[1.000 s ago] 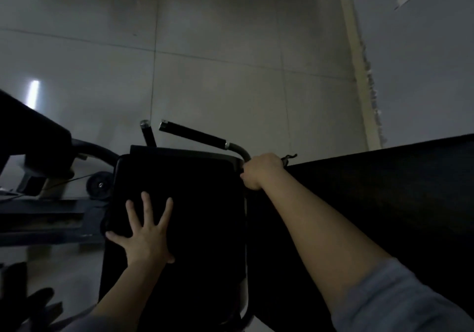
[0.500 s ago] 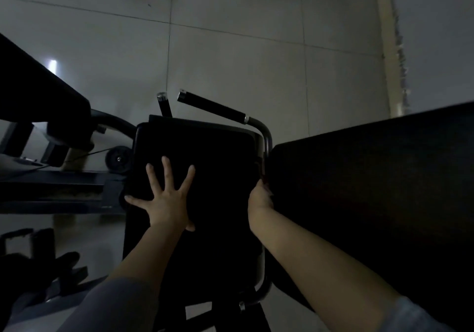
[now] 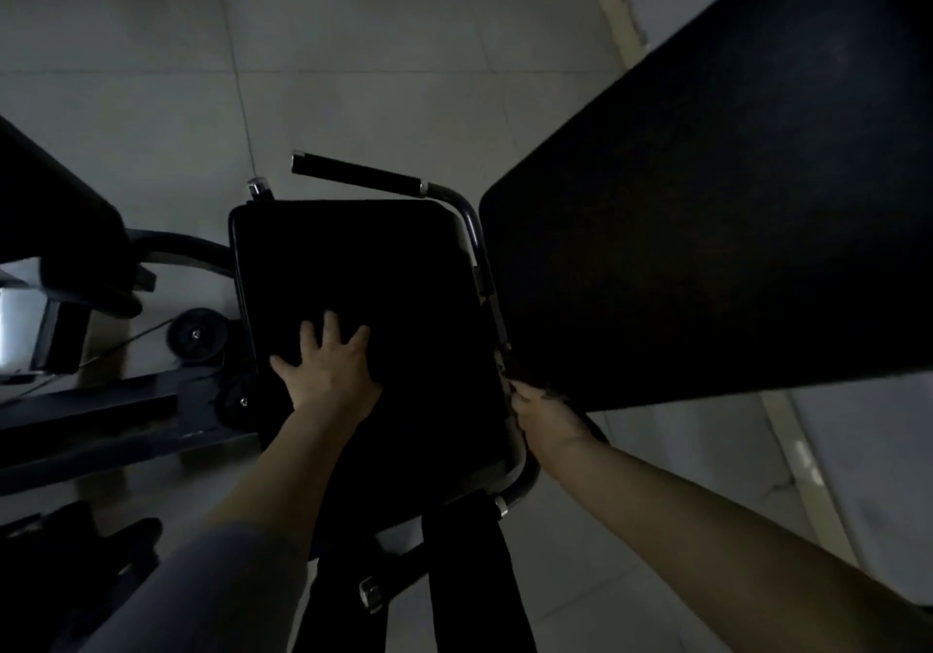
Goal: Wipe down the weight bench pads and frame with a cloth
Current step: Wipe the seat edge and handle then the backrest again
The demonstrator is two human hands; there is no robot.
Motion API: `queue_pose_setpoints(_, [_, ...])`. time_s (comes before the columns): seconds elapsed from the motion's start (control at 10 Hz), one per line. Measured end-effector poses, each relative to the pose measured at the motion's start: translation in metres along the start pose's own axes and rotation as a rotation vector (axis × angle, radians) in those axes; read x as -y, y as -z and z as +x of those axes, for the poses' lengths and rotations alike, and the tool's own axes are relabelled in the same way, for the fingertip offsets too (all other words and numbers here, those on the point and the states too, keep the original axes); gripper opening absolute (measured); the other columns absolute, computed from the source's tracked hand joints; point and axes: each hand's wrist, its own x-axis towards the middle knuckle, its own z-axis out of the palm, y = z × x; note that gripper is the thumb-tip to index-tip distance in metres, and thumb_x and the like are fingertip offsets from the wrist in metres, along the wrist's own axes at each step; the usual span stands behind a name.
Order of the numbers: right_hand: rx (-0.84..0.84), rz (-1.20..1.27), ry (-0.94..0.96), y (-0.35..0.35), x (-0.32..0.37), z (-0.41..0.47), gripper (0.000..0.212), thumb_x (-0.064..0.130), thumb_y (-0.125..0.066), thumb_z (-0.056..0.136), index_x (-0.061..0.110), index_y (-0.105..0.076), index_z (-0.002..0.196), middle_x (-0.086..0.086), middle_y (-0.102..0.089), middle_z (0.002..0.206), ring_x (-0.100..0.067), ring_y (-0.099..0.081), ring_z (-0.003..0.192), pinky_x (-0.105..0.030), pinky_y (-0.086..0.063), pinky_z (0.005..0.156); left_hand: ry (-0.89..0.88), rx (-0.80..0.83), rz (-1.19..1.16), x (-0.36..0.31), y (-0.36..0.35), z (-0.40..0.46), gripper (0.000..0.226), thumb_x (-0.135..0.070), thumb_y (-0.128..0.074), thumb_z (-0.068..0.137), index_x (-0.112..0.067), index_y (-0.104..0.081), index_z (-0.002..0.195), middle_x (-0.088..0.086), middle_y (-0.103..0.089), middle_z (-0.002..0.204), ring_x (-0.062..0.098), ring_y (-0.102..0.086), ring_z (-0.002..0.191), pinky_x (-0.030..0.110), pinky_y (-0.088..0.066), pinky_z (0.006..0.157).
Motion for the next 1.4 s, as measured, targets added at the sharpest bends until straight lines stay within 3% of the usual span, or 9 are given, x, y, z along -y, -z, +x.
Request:
queue_pose_setpoints(0.2, [-0.117,-0.324,0.077,-0.009,0.003,-0.076,0.06,0.038,-0.051,0.091,0.014,-0.034,0.144,-0.009,-0.019,0.156,-0.029,-0.004,0.146,-0.064,0.014,0.105,-0.127,-0.174,0.042,-0.064,-0.031,-0.031,0.06,-0.04,-0.05,0.092,-0.025,-0.027,0.146,0.003,-0.032,0.15,0.024,-0.033,0.136,0.041,-0.033,0.108])
queue_pose_setpoints(0.3, [-0.661,0.339,-0.281,-0.044,0.01,-0.118,0.032,0.032,-0.05,0.086,0.013,-0.075,0.089,-0.003,-0.07,0.109,-0.019,-0.05,0.123,-0.043,0.004,0.119,-0.209,-0.197,-0.251,-0.107,-0.029,-0.041,0.05,-0.035,-0.048,0.094,-0.024,-0.036,0.142,0.001,-0.041,0.145,0.019,-0.044,0.129,0.03,-0.039,0.1])
queue_pose_setpoints(0.5, [-0.892,2.361,-1.453,-0.033,0.052,-0.138,0.048,0.043,-0.038,0.097,0.005,-0.06,0.117,-0.011,-0.061,0.116,-0.03,-0.056,0.113,-0.035,-0.045,0.096,-0.301,-0.059,-0.813,-0.172,-0.008,-0.063,0.04,-0.03,-0.044,0.097,-0.028,-0.043,0.138,-0.007,-0.051,0.135,0.002,-0.047,0.116,0.018,-0.035,0.094])
queue_pose_setpoints(0.6, [-0.685,3.636,-1.343,-0.011,0.031,-0.112,0.037,0.04,-0.036,0.099,0.017,-0.053,0.122,-0.003,-0.058,0.119,-0.024,-0.061,0.096,-0.039,-0.052,0.082,-0.322,-0.029,-0.83,-0.184,-0.004,-0.071,0.04,-0.029,-0.042,0.098,-0.029,-0.042,0.138,-0.012,-0.05,0.13,-0.001,-0.045,0.115,0.016,-0.035,0.092])
queue_pose_setpoints(0.7, [-0.696,3.748,-1.173,0.008,0.004,-0.09,0.033,0.03,-0.041,0.097,0.022,-0.045,0.128,-0.004,-0.051,0.128,-0.031,-0.056,0.111,-0.05,-0.05,0.091,-0.311,-0.045,-0.815,-0.188,0.001,-0.077,0.039,-0.03,-0.039,0.099,-0.031,-0.041,0.138,-0.013,-0.049,0.124,0.0,-0.046,0.111,0.012,-0.038,0.085])
queue_pose_setpoints(0.9, [-1.196,3.644,-1.405,-0.006,-0.056,-0.161,0.034,0.049,-0.034,0.097,0.026,-0.053,0.114,0.006,-0.059,0.085,-0.012,-0.061,0.067,-0.022,-0.053,0.052,-0.352,-0.108,-0.8,-0.212,0.015,-0.089,0.04,-0.034,-0.04,0.098,-0.032,-0.042,0.138,-0.014,-0.047,0.135,0.008,-0.044,0.127,0.037,-0.036,0.11])
queue_pose_setpoints(1.1, [-1.957,2.738,-1.538,0.002,-0.106,-0.26,0.04,0.041,-0.033,0.1,0.022,-0.052,0.13,-0.002,-0.063,0.117,-0.015,-0.062,0.099,-0.025,-0.051,0.084,-0.461,-0.083,-0.95,-0.264,0.041,-0.119,0.04,-0.032,-0.041,0.098,-0.031,-0.041,0.137,-0.017,-0.048,0.129,0.007,-0.044,0.126,0.032,-0.034,0.109])
queue_pose_setpoints(1.2, [-1.61,1.962,-1.515,-0.005,-0.113,-0.274,0.042,0.038,-0.036,0.098,0.015,-0.053,0.128,0.001,-0.057,0.122,-0.006,-0.053,0.108,-0.011,-0.044,0.091,-0.495,-0.073,-1.051,-0.286,0.063,-0.136,0.033,-0.028,-0.039,0.098,-0.03,-0.045,0.131,-0.007,-0.053,0.123,0.01,-0.052,0.114,0.027,-0.041,0.095])
queue_pose_setpoints(1.4, [-1.015,1.116,-1.158,-0.038,-0.114,-0.263,0.055,0.024,-0.064,0.084,0.016,-0.049,0.136,-0.014,-0.034,0.15,-0.039,-0.031,0.138,-0.055,-0.038,0.105,-0.319,-0.017,-1.241,-0.299,0.078,-0.151,0.044,-0.028,-0.048,0.096,-0.034,-0.033,0.137,-0.004,-0.05,0.121,0.017,-0.053,0.11,0.037,-0.042,0.095])
